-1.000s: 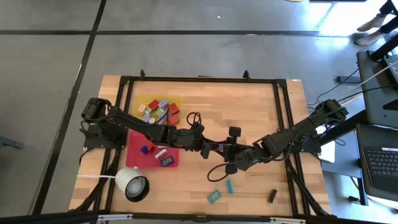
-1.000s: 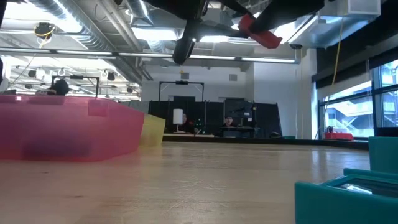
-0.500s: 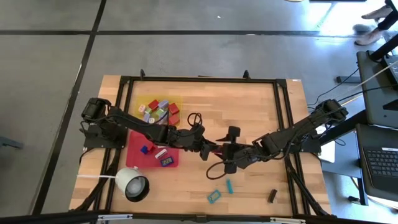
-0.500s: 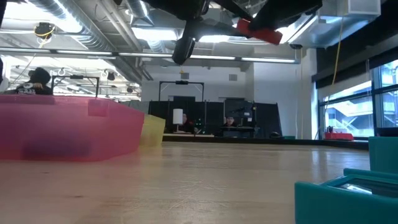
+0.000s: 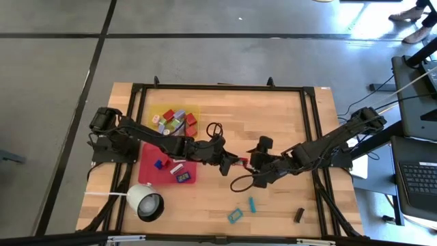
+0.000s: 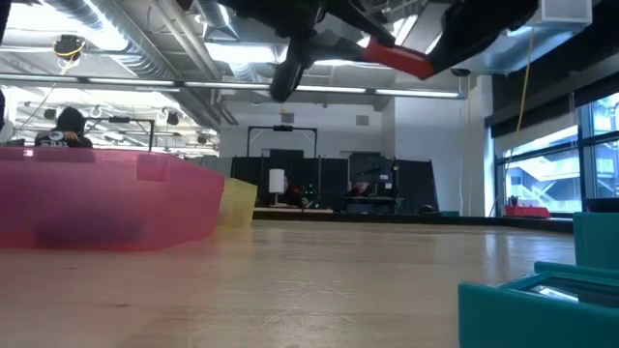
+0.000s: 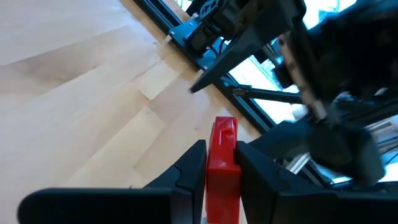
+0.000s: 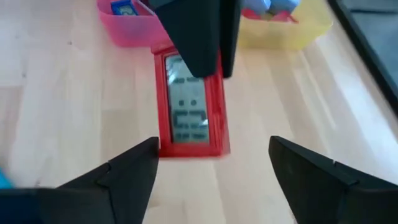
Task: Pick & Place Office items
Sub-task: Put the red timer into the red bin
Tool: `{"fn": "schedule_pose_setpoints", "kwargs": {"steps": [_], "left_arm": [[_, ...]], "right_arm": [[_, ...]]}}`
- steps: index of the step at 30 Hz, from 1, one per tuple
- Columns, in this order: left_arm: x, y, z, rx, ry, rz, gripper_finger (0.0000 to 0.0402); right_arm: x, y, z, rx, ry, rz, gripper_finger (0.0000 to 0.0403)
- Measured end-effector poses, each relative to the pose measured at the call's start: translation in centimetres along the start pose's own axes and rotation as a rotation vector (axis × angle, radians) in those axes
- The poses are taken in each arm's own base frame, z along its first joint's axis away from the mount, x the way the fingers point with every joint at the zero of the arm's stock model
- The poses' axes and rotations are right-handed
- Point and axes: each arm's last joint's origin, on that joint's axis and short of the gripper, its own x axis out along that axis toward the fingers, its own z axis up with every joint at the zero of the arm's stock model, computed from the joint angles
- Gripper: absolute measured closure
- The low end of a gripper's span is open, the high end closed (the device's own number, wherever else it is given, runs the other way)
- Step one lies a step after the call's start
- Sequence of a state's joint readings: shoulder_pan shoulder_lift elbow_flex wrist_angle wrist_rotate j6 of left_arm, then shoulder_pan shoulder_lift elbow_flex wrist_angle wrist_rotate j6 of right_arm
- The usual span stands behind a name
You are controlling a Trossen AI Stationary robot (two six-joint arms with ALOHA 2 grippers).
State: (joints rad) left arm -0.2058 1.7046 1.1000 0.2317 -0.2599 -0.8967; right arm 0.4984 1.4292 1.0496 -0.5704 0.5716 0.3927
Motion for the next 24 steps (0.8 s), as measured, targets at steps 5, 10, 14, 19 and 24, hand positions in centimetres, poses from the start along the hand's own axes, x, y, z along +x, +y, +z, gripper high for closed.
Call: {"fn": "schedule_pose_setpoints", "kwargs": {"steps": [5,10,14,19,24], "left_arm": [[0.1,0.4,0.1,0.017,0.013,0.024,0.0331],[-0.5,1.1,0.6,0.072,0.104,0.056,0.033],[-2.3,1.2,0.3,0.118,0.276,0.074,0.033],[-5.7,0.1,-0.5,0.169,0.417,0.104,0.033],[-10.1,-0.6,-1.5,0.239,0.564,0.166,0.033]], "right_arm": [[-1.7,-1.0,-0.2,0.097,0.043,0.058,0.0101],[-3.0,-1.4,-0.8,0.194,0.127,0.154,0.0101],[-3.6,-0.4,-1.4,0.213,0.164,0.207,0.0101],[-4.0,1.1,-2.1,0.179,0.172,0.225,0.0101],[-4.2,2.1,-2.6,0.173,0.164,0.207,0.0101]]}}
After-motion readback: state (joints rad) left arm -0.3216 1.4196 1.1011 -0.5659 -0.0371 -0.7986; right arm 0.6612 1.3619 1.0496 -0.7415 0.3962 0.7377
